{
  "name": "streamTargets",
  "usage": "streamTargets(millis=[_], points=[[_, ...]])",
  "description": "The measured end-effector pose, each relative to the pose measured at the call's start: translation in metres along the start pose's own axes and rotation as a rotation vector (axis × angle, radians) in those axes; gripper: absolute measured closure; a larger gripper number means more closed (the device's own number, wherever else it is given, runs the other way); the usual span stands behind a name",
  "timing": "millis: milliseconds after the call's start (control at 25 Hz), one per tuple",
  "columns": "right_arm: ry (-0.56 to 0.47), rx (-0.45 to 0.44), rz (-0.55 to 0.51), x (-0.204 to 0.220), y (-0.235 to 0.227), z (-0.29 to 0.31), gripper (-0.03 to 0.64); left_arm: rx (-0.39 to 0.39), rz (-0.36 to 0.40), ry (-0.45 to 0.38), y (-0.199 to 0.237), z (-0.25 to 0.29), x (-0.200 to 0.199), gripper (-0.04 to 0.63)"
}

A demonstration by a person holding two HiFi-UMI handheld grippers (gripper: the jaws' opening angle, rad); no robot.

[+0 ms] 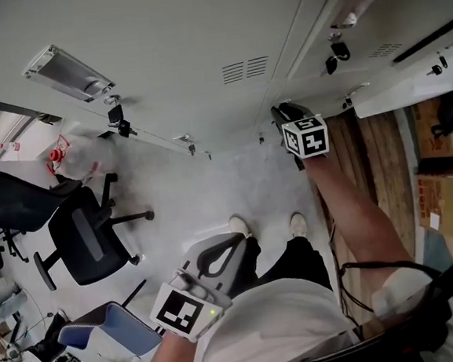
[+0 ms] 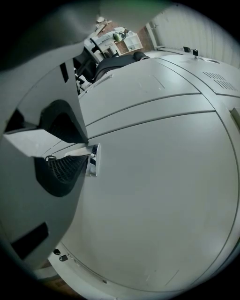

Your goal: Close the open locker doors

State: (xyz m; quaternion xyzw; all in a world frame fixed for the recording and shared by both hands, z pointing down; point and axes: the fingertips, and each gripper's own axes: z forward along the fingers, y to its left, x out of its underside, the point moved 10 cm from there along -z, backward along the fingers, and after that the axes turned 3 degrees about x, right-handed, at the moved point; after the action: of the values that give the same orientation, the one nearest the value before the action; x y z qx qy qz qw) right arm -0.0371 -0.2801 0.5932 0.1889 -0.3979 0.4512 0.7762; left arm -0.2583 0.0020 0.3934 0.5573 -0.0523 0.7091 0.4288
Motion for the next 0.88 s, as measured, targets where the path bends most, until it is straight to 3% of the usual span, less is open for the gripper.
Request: streamTargets(millis=[400,880], points=[[0.050,0.035,-0.135,-0.005,0.006,-0.001,0.538,0.006,-0.002,-0.005,-0.004,-0.001,0.002,0.584],[0.123,0.045,-0.126,-0.011,0.004,-0.001,0.540,-0.003,0.010,-0.013,-0.009,-0.005,0.003,0.584]])
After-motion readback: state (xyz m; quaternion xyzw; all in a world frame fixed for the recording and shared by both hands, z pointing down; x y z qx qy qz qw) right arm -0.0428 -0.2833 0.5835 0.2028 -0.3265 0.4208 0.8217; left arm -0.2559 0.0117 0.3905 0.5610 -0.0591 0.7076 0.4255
